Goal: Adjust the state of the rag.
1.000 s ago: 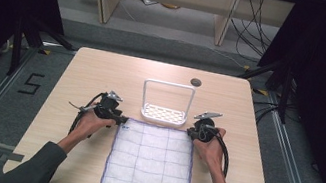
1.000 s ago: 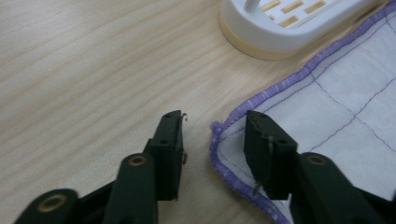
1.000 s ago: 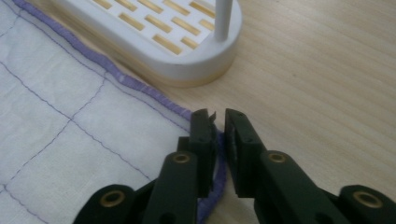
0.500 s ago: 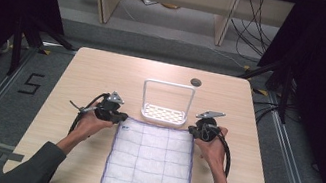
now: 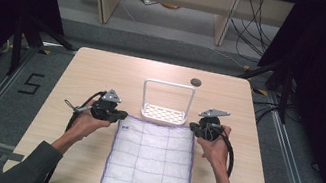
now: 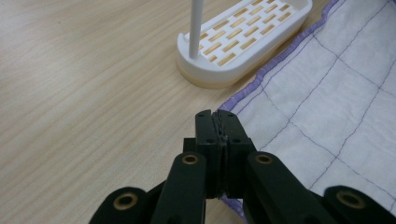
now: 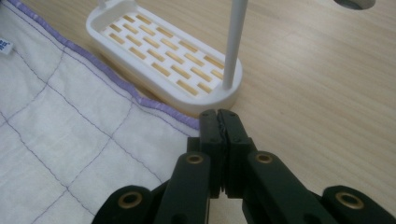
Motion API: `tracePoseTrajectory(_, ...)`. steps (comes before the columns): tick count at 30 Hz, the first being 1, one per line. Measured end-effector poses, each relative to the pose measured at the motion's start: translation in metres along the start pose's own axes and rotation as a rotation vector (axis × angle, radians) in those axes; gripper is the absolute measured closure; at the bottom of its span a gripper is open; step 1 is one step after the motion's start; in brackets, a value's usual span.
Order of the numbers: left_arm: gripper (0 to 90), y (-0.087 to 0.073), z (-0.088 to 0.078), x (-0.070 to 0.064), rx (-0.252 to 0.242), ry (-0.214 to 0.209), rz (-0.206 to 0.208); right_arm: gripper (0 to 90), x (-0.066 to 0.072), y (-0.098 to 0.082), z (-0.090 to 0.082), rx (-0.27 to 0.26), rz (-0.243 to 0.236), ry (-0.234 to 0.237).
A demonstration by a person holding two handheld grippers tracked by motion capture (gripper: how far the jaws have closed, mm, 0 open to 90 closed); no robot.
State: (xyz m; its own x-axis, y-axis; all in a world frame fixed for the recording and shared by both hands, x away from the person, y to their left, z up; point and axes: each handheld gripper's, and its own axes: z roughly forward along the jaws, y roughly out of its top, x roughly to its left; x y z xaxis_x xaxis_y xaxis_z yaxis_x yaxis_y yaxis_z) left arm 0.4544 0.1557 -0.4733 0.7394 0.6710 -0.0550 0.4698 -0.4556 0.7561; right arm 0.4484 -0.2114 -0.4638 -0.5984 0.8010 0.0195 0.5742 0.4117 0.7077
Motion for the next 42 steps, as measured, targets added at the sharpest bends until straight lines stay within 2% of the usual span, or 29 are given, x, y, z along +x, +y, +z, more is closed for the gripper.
tracePoseTrajectory(1, 87.8, 0.001, -0.002, 0.000, 0.001, -0.003, 0.005, 89.8, 0.001, 0.000, 0.000, -0.030, 0.002, -0.008)
tracePoseTrajectory(2, 87.8, 0.002, -0.003, 0.000, -0.007, -0.004, 0.004, 89.8, 0.001, 0.002, -0.004, -0.003, 0.011, 0.000)
tracePoseTrajectory(4, 87.8, 0.004, -0.005, 0.000, -0.019, 0.000, 0.002, 89.8, 0.001, 0.003, -0.008, -0.020, 0.003, -0.003)
tracePoseTrajectory(7, 87.8, 0.006, -0.008, 0.001, -0.028, -0.006, 0.000, 89.8, 0.000, 0.005, -0.011, -0.029, 0.017, -0.006)
tracePoseTrajectory(10, 87.8, 0.008, -0.010, 0.002, -0.037, -0.007, -0.013, 89.8, -0.002, 0.006, -0.012, -0.045, -0.004, -0.009)
tracePoseTrajectory(11, 87.8, 0.008, -0.011, 0.002, -0.044, -0.003, -0.013, 89.8, 0.000, 0.007, -0.013, -0.034, 0.033, 0.000)
tracePoseTrajectory(12, 87.8, 0.009, -0.011, 0.003, -0.048, -0.001, -0.012, 89.8, 0.000, 0.007, -0.014, -0.035, 0.040, -0.003)
tracePoseTrajectory(13, 87.8, 0.010, -0.012, 0.003, -0.051, -0.009, -0.012, 89.8, -0.001, 0.007, -0.012, -0.064, 0.020, -0.018)
tracePoseTrajectory(16, 87.8, 0.012, -0.014, 0.004, -0.061, -0.001, -0.009, 89.8, -0.001, 0.009, -0.015, -0.045, 0.032, -0.005)
tracePoseTrajectory(17, 87.8, 0.013, -0.015, 0.004, -0.065, -0.004, -0.012, 89.8, -0.003, 0.009, -0.014, -0.075, -0.005, -0.018)
tracePoseTrajectory(18, 87.8, 0.014, -0.016, 0.004, -0.069, -0.003, -0.012, 89.9, -0.001, 0.011, -0.016, -0.060, 0.017, -0.010)
tracePoseTrajectory(19, 87.8, 0.014, -0.016, 0.004, -0.071, -0.001, -0.011, 89.9, -0.003, 0.012, -0.016, -0.074, -0.005, -0.015)
tracePoseTrajectory(23, 87.8, 0.018, -0.019, 0.005, -0.089, 0.001, -0.009, 89.9, -0.002, 0.017, -0.020, -0.089, 0.007, -0.011)
tracePoseTrajectory(24, 87.8, 0.019, -0.019, 0.005, -0.105, -0.001, -0.023, 89.9, -0.003, 0.017, -0.020, -0.106, -0.009, -0.008)
tracePoseTrajectory(25, 87.8, 0.020, -0.020, 0.006, -0.095, -0.001, -0.002, 89.9, -0.002, 0.019, -0.022, -0.094, 0.012, -0.006)
tracePoseTrajectory(26, 87.8, 0.021, -0.021, 0.006, -0.098, 0.005, 0.000, 89.9, -0.002, 0.019, -0.023, -0.098, 0.013, -0.010)
tracePoseTrajectory(27, 87.8, 0.021, -0.020, 0.005, -0.118, 0.005, -0.020, 89.9, -0.002, 0.020, -0.023, -0.112, 0.017, -0.009)
tracePoseTrajectory(28, 87.8, 0.021, -0.020, 0.005, -0.117, 0.003, -0.019, 89.9, -0.003, 0.021, -0.023, -0.111, 0.003, -0.013)
tracePoseTrajectory(29, 87.8, 0.022, -0.022, 0.006, -0.104, 0.000, 0.001, 89.9, -0.003, 0.021, -0.024, -0.111, 0.004, -0.010)
tracePoseTrajectory(31, 87.8, 0.021, -0.022, 0.005, -0.122, 0.002, -0.018, 89.9, -0.003, 0.022, -0.025, -0.125, 0.007, -0.014)
tracePoseTrajectory(32, 87.8, 0.021, -0.022, 0.005, -0.120, -0.002, -0.017, 89.9, -0.001, 0.023, -0.026, -0.131, 0.018, -0.010)
tracePoseTrajectory(34, 87.8, 0.021, -0.024, 0.005, -0.123, -0.006, -0.021, 89.9, -0.002, 0.023, -0.028, -0.138, 0.008, -0.016)
tracePoseTrajectory(35, 87.8, 0.021, -0.026, 0.004, -0.126, -0.005, -0.020, 89.9, -0.002, 0.024, -0.030, -0.133, 0.011, -0.008)
tracePoseTrajectory(36, 87.9, 0.021, -0.029, 0.005, -0.116, -0.004, 0.002, 89.9, -0.001, 0.024, -0.032, -0.138, -0.005, -0.011)
tracePoseTrajectory(38, 87.9, 0.021, -0.032, 0.002, -0.139, -0.016, -0.014, 89.9, 0.001, 0.024, -0.034, -0.144, 0.001, 0.007)
tracePoseTrajectory(39, 87.8, 0.021, -0.034, 0.000, -0.142, -0.017, -0.008, 89.9, 0.001, 0.023, -0.035, -0.158, -0.010, -0.008)
tracePoseTrajectory(40, 87.8, 0.021, -0.038, -0.001, -0.134, -0.011, 0.011, 89.9, 0.002, 0.023, -0.038, -0.150, 0.000, 0.000)
tracePoseTrajectory(41, 87.8, 0.020, -0.039, -0.004, -0.151, -0.016, -0.001, 89.9, 0.005, 0.023, -0.040, -0.157, 0.012, 0.005)
tracePoseTrajectory(42, 87.8, 0.020, -0.042, -0.005, -0.149, -0.023, 0.009, 89.9, 0.006, 0.022, -0.043, -0.152, 0.018, 0.004)
